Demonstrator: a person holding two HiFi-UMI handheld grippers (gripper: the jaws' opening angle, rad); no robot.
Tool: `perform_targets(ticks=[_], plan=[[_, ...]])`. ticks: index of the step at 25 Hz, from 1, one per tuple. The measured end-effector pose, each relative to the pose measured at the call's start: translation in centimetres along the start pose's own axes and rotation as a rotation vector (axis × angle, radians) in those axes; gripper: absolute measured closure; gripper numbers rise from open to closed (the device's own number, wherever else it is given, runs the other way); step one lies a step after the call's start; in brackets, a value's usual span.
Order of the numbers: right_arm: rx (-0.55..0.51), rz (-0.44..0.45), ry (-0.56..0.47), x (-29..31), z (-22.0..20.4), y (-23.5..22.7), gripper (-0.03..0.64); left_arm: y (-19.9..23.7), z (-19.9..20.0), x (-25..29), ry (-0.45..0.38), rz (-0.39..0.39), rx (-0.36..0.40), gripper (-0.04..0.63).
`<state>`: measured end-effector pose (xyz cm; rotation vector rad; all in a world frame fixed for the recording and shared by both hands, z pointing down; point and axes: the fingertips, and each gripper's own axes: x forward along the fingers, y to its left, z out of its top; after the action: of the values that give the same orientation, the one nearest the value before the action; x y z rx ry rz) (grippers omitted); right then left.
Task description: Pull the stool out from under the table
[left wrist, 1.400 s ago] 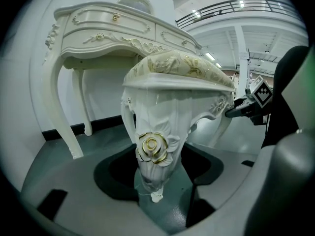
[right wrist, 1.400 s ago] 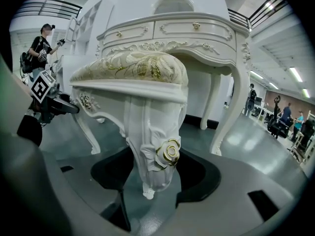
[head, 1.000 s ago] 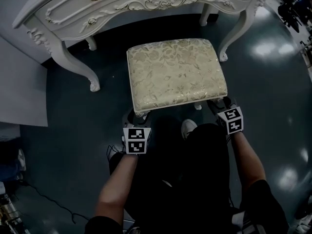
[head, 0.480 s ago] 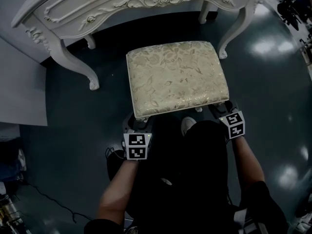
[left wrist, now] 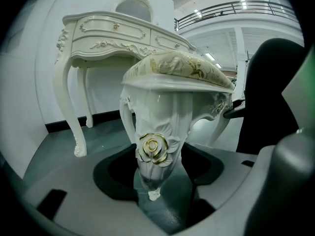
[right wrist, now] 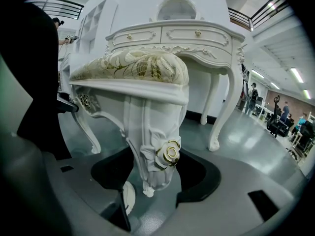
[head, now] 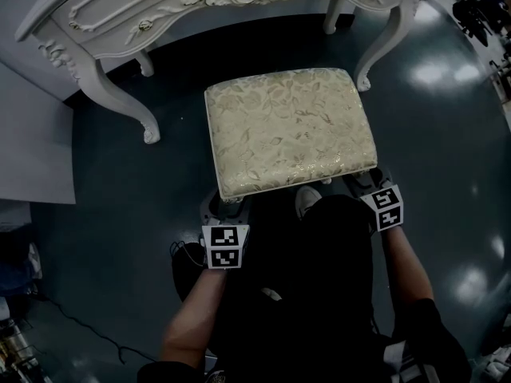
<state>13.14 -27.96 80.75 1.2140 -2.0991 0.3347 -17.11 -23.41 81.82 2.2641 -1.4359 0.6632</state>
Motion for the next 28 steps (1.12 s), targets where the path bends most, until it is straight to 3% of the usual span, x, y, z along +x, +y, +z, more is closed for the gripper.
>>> perform_targets(ticks=[10, 16, 17, 19, 20, 21, 23, 28], plan=[[0.001, 0.013, -0.004, -0.2, -0.1, 0.2, 0.325, -0.2, -0.3, -0.3, 0.022, -0.002, 0.001, 0.319], [-0.035, 0.015, -0.024, -3.7, 0.7, -0.1, 0.328, 1.0, -0.2, -3.2, -0.009, 0.027, -0.101, 0.327], [-0.033, 0.008, -0.044, -4.9, 1.2, -0.3, 0.346, 1.2, 0.2, -4.2, -0.023, 0.03, -0.105, 0.356], [-0.011, -0.011, -0.104, -7.2, 2.6, -0.9, 0.452, 1.9, 1.0, -6.1, -0.057, 0.05, -0.1, 0.394], [0.01, -0.021, -0.141, -8.2, 3.5, -1.2, 0.55, 2.4, 1.4, -7.0, -0.078, 0.064, -0.092, 0.454], [0.029, -0.027, -0.176, -9.1, 4.7, -1.6, 0.574, 2.9, 1.8, -7.9, -0.099, 0.079, -0.082, 0.498], [0.044, -0.026, -0.238, -10.4, 7.4, -1.6, 0.588, 3.6, 3.1, -9.5, -0.136, 0.099, -0.067, 0.584], [-0.03, 0.069, -0.355, -10.1, 15.7, 0.9, 0.589, 3.8, 9.0, -11.6, -0.239, 0.109, -0.004, 0.588]])
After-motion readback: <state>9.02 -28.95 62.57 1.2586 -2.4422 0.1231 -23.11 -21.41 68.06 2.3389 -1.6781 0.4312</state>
